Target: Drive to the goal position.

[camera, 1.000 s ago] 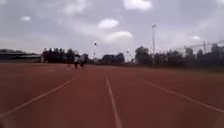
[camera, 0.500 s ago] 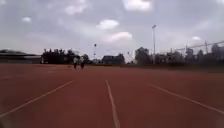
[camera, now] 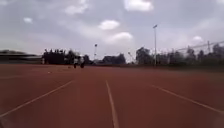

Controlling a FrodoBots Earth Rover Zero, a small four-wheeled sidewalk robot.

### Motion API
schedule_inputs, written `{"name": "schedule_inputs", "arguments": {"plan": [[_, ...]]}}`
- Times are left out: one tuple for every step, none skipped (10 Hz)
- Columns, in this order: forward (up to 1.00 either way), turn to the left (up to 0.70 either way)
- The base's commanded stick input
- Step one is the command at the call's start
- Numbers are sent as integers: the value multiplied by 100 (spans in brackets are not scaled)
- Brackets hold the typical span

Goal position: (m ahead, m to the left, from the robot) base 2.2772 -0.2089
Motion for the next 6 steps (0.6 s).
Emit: {"name": "schedule_inputs", "arguments": {"plan": [[45, 27], [45, 27], [45, 27], [45, 27], [45, 27], [45, 27]]}}
